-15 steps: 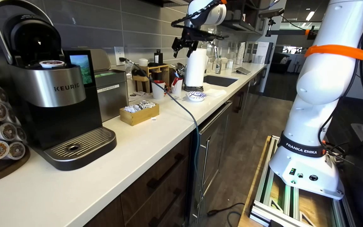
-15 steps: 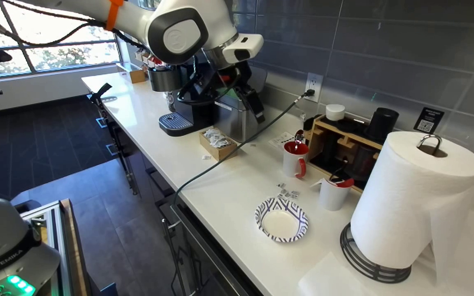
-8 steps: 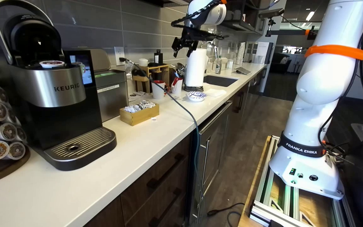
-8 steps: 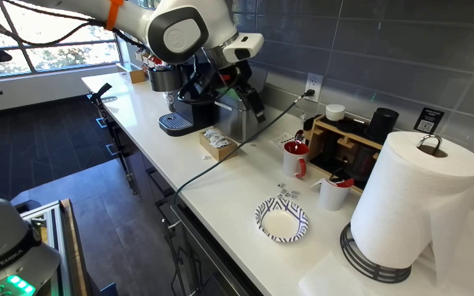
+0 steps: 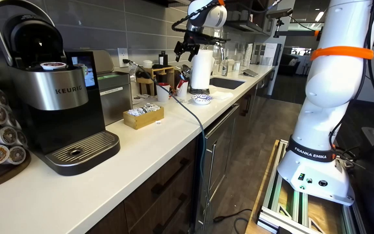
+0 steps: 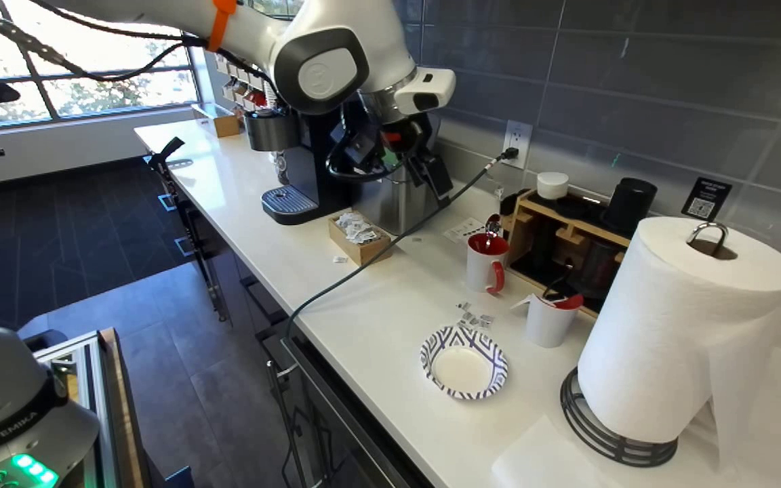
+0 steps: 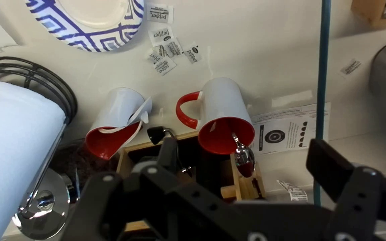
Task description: Take the straw out of the cup and place it on the bowl
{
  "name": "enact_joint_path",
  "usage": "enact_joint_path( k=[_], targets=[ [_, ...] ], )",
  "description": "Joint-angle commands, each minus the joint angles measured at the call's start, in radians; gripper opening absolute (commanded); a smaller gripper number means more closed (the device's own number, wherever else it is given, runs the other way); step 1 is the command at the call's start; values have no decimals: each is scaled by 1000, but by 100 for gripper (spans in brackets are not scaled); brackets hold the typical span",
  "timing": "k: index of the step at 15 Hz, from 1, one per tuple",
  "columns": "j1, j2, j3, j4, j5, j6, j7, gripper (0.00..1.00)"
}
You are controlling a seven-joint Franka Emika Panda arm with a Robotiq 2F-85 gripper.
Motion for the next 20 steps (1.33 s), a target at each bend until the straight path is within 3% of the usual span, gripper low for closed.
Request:
enact_joint_path(
  k=[1, 6, 11, 14, 15, 20],
  targets=[
    [-12, 184, -6, 215, 49, -118, -90, 100],
    [-40, 365, 17, 449, 66, -273, -120, 100],
    [-57, 481, 40, 582, 80, -386, -115, 100],
    [-62, 519, 39, 629, 82, -448, -80, 100],
    [-51, 480, 34, 567, 56, -388, -92, 100],
    [-36, 497, 21, 591, 38, -402, -36, 100]
  ],
)
